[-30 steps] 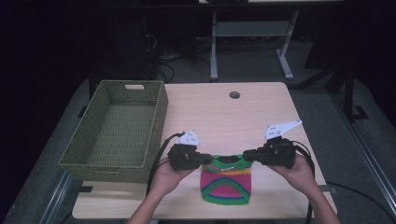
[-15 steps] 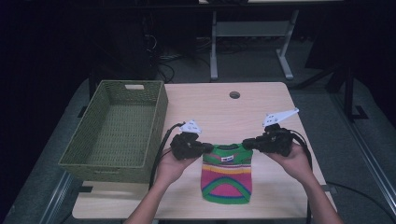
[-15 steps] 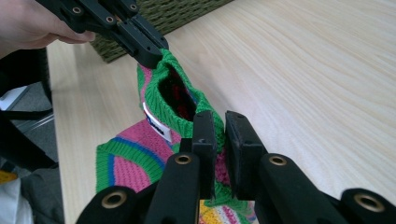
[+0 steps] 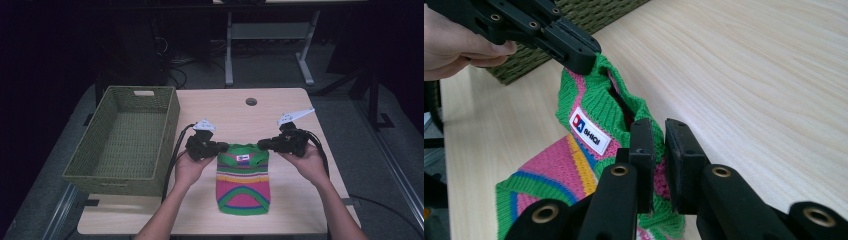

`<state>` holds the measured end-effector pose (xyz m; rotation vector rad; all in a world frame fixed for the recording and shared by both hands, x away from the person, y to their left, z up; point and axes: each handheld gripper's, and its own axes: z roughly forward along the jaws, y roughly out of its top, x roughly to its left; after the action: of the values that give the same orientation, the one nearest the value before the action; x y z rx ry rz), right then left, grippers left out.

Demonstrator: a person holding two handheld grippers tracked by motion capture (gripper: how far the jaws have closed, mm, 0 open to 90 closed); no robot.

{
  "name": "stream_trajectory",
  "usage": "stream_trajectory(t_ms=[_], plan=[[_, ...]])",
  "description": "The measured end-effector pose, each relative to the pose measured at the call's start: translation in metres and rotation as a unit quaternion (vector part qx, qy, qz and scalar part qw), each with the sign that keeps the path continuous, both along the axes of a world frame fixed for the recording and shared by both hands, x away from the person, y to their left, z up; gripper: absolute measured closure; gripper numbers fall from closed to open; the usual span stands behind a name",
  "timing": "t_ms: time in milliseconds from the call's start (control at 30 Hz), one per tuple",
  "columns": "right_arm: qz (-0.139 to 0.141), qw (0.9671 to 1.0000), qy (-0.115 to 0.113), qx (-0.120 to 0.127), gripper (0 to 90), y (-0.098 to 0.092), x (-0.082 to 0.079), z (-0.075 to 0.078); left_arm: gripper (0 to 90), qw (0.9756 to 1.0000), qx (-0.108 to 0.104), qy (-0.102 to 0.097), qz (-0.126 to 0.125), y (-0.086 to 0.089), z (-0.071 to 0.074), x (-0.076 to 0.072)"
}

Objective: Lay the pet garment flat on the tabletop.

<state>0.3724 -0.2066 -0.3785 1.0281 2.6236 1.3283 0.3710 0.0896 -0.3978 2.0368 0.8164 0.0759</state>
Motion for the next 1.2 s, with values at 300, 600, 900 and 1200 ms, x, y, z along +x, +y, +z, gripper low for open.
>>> stream_trajectory(t_ms=[300,600,900,1200], plan=[[-0.052,0.9986,0.003,0.006,73.0,0.0,0.031,-0.009,73.6,0.9974,-0.018,-0.011,0.069,-0.001,-0.01,0.029],[-0.061,0.9976,0.03,-0.018,67.7,-0.005,0.041,-0.02,64.0,0.9972,-0.015,0.008,0.073,0.004,-0.014,0.035],[-0.051,0.9974,0.04,-0.031,62.9,-0.006,0.033,-0.029,58.8,0.9981,0.01,0.012,0.059,0.0,-0.022,0.029],[-0.041,0.997,0.05,-0.042,53.3,-0.008,0.023,-0.036,54.1,0.999,0.028,0.006,0.035,-0.005,-0.028,0.014]])
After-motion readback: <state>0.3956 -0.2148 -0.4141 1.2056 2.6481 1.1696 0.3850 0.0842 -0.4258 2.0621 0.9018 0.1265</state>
